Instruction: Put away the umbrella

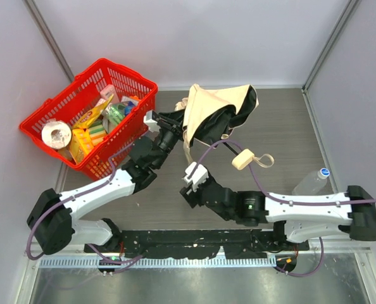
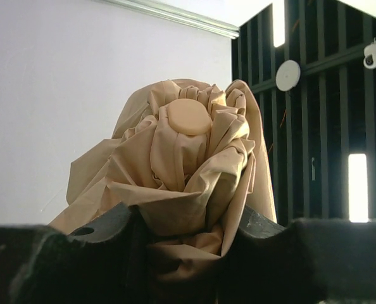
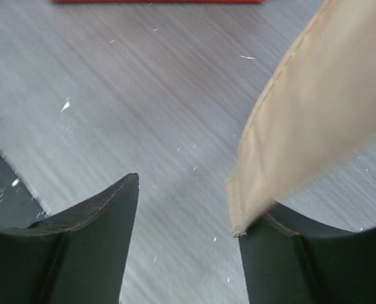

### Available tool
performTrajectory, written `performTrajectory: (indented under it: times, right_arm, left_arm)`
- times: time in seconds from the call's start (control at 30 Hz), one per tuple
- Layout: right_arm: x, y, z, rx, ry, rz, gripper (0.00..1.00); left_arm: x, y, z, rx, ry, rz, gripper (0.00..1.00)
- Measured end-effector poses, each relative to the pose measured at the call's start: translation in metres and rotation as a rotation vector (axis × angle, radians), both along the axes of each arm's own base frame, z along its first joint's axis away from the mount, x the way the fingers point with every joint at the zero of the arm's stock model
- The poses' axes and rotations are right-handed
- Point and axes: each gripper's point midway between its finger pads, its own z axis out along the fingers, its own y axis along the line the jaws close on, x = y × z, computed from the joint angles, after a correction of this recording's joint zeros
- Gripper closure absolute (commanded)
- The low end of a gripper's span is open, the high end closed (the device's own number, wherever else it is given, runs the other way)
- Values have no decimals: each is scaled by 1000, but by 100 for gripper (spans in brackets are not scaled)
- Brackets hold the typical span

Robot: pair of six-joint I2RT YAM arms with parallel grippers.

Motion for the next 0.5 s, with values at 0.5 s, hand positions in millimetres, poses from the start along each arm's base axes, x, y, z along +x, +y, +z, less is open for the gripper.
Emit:
performTrajectory:
  times: [0.5]
  right_arm:
    - [-89,-54,-11,8,290,261,23]
  left_arm:
    - [36,11,9,97,-213,196,100]
